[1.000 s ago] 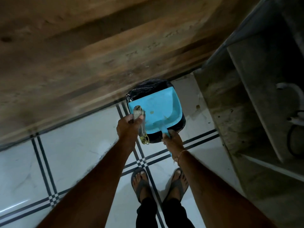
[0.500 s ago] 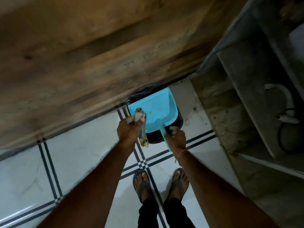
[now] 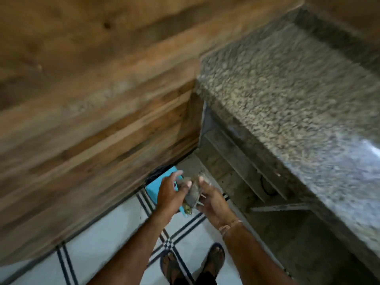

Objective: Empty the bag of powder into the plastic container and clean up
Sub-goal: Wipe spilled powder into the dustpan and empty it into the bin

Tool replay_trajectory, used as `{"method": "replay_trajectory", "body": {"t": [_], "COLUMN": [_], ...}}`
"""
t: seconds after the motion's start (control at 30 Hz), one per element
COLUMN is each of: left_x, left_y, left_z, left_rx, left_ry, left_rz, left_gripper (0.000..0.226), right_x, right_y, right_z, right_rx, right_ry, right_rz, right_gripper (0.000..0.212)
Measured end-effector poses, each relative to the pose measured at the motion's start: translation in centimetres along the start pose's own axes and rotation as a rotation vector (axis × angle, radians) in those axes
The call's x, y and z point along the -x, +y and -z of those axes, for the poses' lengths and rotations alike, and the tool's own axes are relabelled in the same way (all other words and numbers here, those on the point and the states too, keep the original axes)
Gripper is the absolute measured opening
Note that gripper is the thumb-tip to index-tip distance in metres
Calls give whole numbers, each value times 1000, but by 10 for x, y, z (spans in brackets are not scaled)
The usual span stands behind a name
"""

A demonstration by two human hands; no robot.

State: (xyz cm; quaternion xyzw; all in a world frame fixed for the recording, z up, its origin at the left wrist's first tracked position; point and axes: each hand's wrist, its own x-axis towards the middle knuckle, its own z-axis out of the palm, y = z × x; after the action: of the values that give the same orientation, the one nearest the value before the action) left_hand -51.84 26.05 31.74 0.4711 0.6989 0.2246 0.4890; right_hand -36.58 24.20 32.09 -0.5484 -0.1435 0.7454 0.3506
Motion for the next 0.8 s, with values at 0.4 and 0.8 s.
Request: {"method": "replay_trajectory", "body": {"t": [0.4,0.8], "left_x": [43,-29], "left_y": [236,308], "left_z": [-21,-82], "left_rx": [421,236], "left_ry": [-96,-195], "left_rz": [-149,-215], "left_gripper": [16,50], "right_x": [120,91], "right_y": [-177,-259], "right_z": [52,94], "right_rx": [-72,-29], "right_ry": [52,252], "right_rz": [347,602], "right_gripper": [29,18]}}
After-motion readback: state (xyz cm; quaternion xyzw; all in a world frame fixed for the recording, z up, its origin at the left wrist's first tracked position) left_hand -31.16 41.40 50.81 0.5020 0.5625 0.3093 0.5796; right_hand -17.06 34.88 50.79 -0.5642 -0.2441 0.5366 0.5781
